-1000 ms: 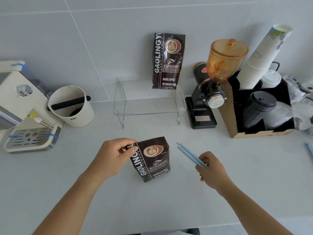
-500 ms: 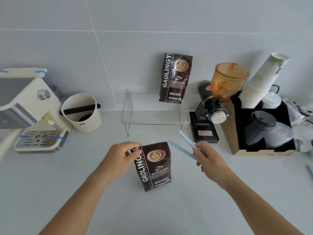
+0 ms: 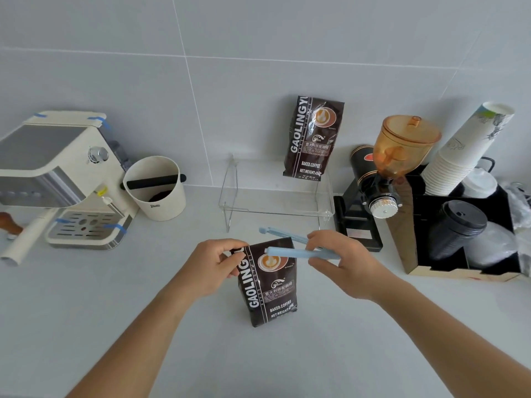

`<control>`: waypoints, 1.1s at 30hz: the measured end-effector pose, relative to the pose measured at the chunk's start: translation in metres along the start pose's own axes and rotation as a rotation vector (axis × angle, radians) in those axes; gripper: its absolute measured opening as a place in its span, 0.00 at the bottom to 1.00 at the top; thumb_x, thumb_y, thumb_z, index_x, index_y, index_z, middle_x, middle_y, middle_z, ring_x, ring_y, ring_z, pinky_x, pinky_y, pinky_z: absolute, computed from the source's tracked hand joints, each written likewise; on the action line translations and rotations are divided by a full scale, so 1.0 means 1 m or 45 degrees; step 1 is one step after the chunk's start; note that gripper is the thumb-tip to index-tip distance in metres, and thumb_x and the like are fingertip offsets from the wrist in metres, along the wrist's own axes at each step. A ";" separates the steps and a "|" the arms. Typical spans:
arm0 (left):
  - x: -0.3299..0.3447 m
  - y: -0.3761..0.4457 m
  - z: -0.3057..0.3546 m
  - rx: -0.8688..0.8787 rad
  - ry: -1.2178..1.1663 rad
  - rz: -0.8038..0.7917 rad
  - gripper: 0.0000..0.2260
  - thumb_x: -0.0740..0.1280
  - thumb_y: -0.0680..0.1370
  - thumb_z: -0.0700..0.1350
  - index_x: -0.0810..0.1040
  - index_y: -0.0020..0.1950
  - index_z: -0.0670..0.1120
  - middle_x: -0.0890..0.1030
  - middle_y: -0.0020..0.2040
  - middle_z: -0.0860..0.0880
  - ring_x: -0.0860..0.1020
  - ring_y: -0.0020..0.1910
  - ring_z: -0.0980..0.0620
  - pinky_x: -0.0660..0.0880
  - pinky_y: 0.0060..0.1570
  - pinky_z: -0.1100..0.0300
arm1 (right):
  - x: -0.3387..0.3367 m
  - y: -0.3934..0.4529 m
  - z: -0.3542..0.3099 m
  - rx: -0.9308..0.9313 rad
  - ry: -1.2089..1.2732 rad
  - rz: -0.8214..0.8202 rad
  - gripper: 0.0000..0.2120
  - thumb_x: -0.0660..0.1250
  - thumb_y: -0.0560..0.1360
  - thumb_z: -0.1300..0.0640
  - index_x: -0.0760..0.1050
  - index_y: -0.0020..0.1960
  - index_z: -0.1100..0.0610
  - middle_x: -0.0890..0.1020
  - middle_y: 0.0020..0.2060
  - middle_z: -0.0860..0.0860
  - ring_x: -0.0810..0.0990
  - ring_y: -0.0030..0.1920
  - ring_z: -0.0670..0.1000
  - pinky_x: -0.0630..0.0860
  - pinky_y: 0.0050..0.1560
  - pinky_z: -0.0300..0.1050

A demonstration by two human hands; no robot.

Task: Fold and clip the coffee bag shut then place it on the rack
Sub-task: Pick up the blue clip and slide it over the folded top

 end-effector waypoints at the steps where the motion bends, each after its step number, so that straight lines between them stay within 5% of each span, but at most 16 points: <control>1: 0.000 -0.001 -0.002 -0.004 -0.028 -0.004 0.13 0.66 0.78 0.40 0.82 0.49 0.60 0.84 0.37 0.59 0.81 0.31 0.58 0.77 0.33 0.67 | 0.002 0.002 -0.002 -0.007 -0.013 -0.006 0.07 0.71 0.74 0.61 0.78 0.51 0.53 0.81 0.53 0.48 0.74 0.56 0.36 0.67 0.51 0.23; 4: 0.001 -0.003 -0.004 0.006 -0.112 -0.007 0.12 0.66 0.78 0.38 0.82 0.50 0.55 0.85 0.41 0.54 0.82 0.33 0.57 0.78 0.35 0.64 | 0.004 0.009 -0.006 -0.050 -0.012 0.007 0.09 0.74 0.72 0.62 0.81 0.50 0.54 0.79 0.54 0.46 0.70 0.57 0.27 0.67 0.51 0.21; 8: 0.002 -0.005 -0.008 -0.020 -0.288 -0.004 0.11 0.66 0.78 0.37 0.78 0.49 0.53 0.85 0.47 0.45 0.83 0.34 0.52 0.80 0.40 0.58 | 0.007 0.018 -0.006 -0.010 0.020 -0.011 0.08 0.75 0.70 0.62 0.83 0.47 0.52 0.80 0.56 0.46 0.79 0.53 0.44 0.72 0.49 0.26; 15: 0.005 -0.008 -0.013 -0.109 -0.456 -0.021 0.19 0.65 0.79 0.36 0.73 0.63 0.57 0.86 0.48 0.44 0.84 0.38 0.51 0.79 0.42 0.62 | 0.018 0.026 -0.007 0.020 0.212 -0.003 0.09 0.76 0.68 0.65 0.81 0.40 0.52 0.82 0.49 0.41 0.80 0.52 0.42 0.77 0.51 0.35; 24: 0.007 -0.013 -0.020 -0.246 -0.700 -0.002 0.20 0.67 0.78 0.38 0.71 0.67 0.55 0.87 0.45 0.45 0.83 0.37 0.51 0.79 0.43 0.58 | 0.035 0.020 0.016 0.364 1.135 0.147 0.17 0.70 0.66 0.80 0.79 0.33 0.58 0.85 0.47 0.52 0.84 0.44 0.48 0.81 0.42 0.40; 33: 0.014 -0.016 -0.030 -0.497 -0.955 0.000 0.22 0.68 0.77 0.37 0.70 0.71 0.45 0.82 0.40 0.44 0.80 0.34 0.50 0.79 0.42 0.55 | 0.051 0.018 0.018 0.352 1.391 0.139 0.21 0.67 0.68 0.81 0.79 0.31 0.54 0.87 0.51 0.52 0.83 0.56 0.51 0.81 0.44 0.43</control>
Point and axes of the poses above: each hand's wrist, its own y-axis towards the middle knuckle, its own x-axis out of the palm, z = x × y, the point moved 6 cm from there along y, towards the middle knuckle
